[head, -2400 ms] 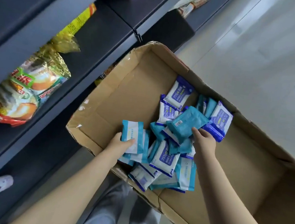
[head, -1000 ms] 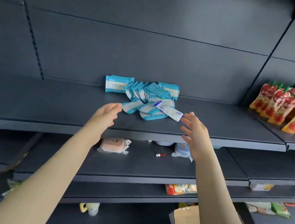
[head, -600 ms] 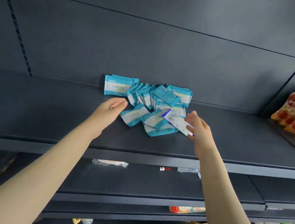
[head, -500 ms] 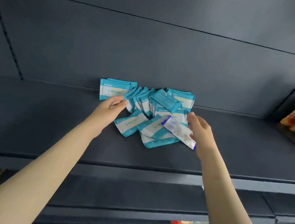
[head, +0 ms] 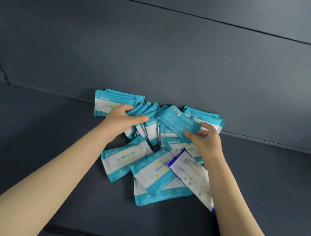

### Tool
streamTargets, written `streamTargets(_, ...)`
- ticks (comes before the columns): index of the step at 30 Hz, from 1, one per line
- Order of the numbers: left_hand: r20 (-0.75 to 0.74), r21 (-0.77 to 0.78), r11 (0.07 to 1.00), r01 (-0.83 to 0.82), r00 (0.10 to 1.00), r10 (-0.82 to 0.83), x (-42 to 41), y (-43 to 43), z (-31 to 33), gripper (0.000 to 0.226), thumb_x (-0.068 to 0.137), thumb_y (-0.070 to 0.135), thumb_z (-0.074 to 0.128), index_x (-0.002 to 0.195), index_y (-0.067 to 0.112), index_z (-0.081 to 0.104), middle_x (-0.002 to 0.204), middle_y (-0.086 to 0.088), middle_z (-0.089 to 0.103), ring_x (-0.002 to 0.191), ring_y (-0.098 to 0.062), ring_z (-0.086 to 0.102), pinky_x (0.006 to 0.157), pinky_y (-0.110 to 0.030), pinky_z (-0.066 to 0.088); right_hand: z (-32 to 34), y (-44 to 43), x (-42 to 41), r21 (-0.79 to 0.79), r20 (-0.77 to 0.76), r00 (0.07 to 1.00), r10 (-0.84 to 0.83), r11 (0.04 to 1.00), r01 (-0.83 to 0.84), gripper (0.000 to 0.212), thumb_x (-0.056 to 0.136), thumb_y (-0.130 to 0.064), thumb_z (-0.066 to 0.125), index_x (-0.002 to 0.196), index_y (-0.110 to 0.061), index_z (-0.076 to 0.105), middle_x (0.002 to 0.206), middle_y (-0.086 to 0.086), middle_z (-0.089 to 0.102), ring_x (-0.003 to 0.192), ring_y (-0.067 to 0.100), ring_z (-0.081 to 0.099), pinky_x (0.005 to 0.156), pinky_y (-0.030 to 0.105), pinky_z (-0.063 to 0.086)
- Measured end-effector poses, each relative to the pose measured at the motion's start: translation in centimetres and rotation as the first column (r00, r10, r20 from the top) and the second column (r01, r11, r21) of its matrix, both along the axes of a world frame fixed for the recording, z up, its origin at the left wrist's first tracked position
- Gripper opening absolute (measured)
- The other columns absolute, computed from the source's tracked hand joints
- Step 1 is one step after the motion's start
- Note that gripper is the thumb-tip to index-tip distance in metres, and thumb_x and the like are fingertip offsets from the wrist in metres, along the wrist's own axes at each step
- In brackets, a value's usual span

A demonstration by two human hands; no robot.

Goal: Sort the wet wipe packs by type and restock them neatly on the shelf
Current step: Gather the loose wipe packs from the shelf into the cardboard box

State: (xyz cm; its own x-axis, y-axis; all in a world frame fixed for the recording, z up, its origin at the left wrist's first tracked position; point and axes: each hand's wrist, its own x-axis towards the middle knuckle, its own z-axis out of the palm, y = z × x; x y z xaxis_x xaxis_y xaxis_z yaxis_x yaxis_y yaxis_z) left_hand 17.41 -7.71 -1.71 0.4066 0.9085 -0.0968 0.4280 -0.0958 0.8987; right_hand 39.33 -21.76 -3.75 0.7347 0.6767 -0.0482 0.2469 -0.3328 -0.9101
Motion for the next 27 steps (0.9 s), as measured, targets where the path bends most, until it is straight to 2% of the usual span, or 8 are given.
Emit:
streamTargets(2,-0.071,0.037,0.999,0.03,0.997,-0.027,0.5,0.4,0.3,0.065,0.071,0.05,0.083,0.123,0.021,0.058,0.122,0.01,0.06,0.11,-0.012,0.057,0.082,-0.025,0.043,-0.2,0.1,0.3,0.084,-0.046,0.999,-0.007,0.996,0.01,0.06,0.082,-0.019,0.081,0.133,-0.023,0.049,0.101,-0.002,0.061,0.082,0.008,0.06,0.056,0.017,0.047)
streamTargets(4,-0.127,0.077,0.996,0.052,0.991,-0.042,0.9,0.5,0.3,0.069,0.071,0.046,0.084,0.127,0.02,0.053,0.113,0.013,0.055,0.1,-0.009,0.053,0.079,-0.027,0.041,-0.4,-0.1,0.7,0.156,-0.023,0.999,-0.036,0.987,0.039,0.055,0.081,-0.014,0.081,0.124,-0.028,0.05,0.095,0.0,0.062,0.088,0.017,0.064,0.065,0.024,0.052)
streamTargets(10,-0.045,0.195,0.981,0.004,0.999,0.004,0.1,1.0,-0.2,0.058,0.073,0.035,0.084,0.123,0.021,0.057,0.112,0.014,0.059,0.105,-0.011,0.058,0.088,-0.031,0.045,0.3,-1.3,3.3,0.225,0.143,0.985,-0.099,0.972,0.065,0.053,0.083,0.0,0.074,0.115,-0.03,0.044,0.097,-0.001,0.06,0.086,0.021,0.063,0.079,0.044,0.057)
streamTargets(14,-0.118,0.354,0.935,0.008,0.992,0.036,-1.6,1.6,0.8,0.046,0.078,0.033,0.08,0.118,0.029,0.057,0.114,0.019,0.059,0.107,-0.004,0.053,0.086,-0.03,0.041,0.4,-1.6,4.8,0.218,0.227,0.963,-0.146,0.971,0.096,0.056,0.082,0.0,0.073,0.118,-0.028,0.04,0.108,0.004,0.061,0.084,0.014,0.061,0.082,0.04,0.055)
streamTargets(17,-0.18,0.283,0.954,0.095,0.983,-0.045,-1.8,2.2,1.1,0.048,0.081,0.035,0.077,0.123,0.027,0.055,0.125,0.014,0.057,0.122,-0.007,0.05,0.095,-0.031,0.04,0.2,-1.1,5.2,0.198,0.174,0.984,-0.044,0.98,0.009,0.059,0.08,-0.009,0.08,0.117,-0.026,0.038,0.127,0.007,0.051,0.099,0.017,0.056,0.08,0.032,0.054)
streamTargets(21,-0.211,0.144,0.986,0.084,0.976,-0.053,-0.7,2.4,1.5,0.054,0.08,0.055,0.071,0.121,0.023,0.055,0.118,0.01,0.056,0.108,-0.009,0.052,0.088,-0.031,0.042,-0.4,0.0,5.7,0.084,0.191,0.981,-0.03,0.996,0.014,0.073,0.069,-0.034,0.089,0.12,-0.024,0.039,0.127,-0.004,0.035,0.119,0.017,0.044,0.097,0.037,0.047)
streamTargets(25,-0.224,0.08,0.996,0.045,0.974,-0.026,0.7,2.7,1.7,0.043,0.081,0.052,0.072,0.105,0.022,0.053,0.098,0.012,0.055,0.087,-0.004,0.052,0.079,-0.03,0.042,-0.8,0.2,5.8,0.152,0.039,0.999,-0.024,0.988,0.018,0.069,0.074,-0.02,0.087,0.119,-0.017,0.034,0.111,-0.007,0.047,0.112,0.02,0.052,0.089,0.038,0.05)
streamTargets(27,-0.209,0.047,0.998,0.047,0.977,-0.036,0.9,3.0,1.7,0.041,0.08,0.047,0.076,0.105,0.019,0.059,0.098,0.009,0.06,0.088,-0.006,0.055,0.077,-0.029,0.043,-1.1,-0.2,6.2,0.192,0.023,0.999,-0.047,0.98,0.042,0.066,0.077,-0.01,0.083,0.119,-0.015,0.032,0.103,-0.01,0.048,0.103,0.018,0.055,0.081,0.035,0.049)
